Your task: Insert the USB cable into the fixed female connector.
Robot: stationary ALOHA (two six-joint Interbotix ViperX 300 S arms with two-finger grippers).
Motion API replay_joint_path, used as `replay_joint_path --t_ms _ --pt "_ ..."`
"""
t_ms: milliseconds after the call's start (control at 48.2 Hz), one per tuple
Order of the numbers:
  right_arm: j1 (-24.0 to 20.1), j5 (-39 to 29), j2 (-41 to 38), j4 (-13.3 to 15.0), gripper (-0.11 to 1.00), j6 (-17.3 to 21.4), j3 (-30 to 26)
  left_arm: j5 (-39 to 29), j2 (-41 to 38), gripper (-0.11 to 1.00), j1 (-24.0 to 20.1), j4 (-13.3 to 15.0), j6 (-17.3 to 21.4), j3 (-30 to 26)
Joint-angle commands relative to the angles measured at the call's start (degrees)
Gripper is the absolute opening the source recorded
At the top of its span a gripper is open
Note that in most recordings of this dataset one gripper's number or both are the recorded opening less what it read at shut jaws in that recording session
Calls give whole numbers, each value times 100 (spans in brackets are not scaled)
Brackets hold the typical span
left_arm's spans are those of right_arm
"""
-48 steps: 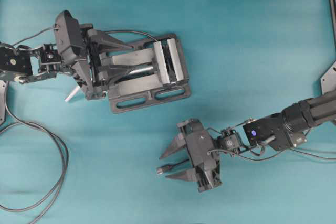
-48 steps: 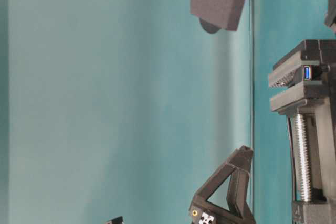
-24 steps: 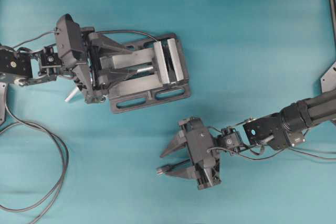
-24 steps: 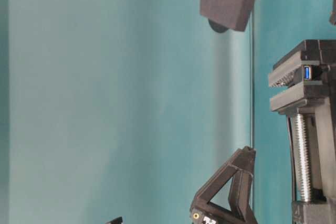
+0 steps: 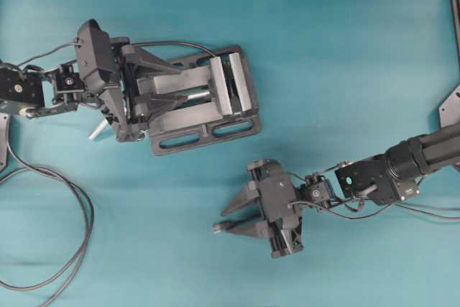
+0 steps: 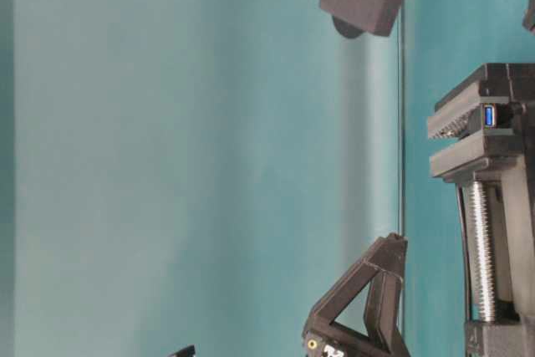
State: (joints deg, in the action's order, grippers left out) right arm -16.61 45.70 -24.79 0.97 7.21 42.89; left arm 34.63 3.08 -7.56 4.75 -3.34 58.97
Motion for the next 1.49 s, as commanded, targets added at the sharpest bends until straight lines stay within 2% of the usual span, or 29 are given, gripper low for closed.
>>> replay_joint_path --t_ms 0,83,539,746,892,1286,1389,1472 --pt "-53 0 70 -18 37 0 -9 44 97 78 9 0 -18 18" --pt "-53 0 70 -9 30 0 9 44 97 78 9 -9 -18 18" --pt "-158 0 70 -9 30 -26 -9 44 97 77 9 -9 -18 18" --pt "-193 0 79 0 21 -158 -44 44 97 78 9 -9 -9 35" --pt "-202 0 141 -9 21 -308 -53 44 97 77 9 -9 -18 53" --pt "-237 35 378 -9 21 -316 -26 44 97 77 9 0 -9 88" --pt "-237 44 448 -105 21 -316 -18 44 97 77 9 -9 -9 105" --pt "-237 35 536 -352 21 -325 0 44 97 77 9 -9 -9 114"
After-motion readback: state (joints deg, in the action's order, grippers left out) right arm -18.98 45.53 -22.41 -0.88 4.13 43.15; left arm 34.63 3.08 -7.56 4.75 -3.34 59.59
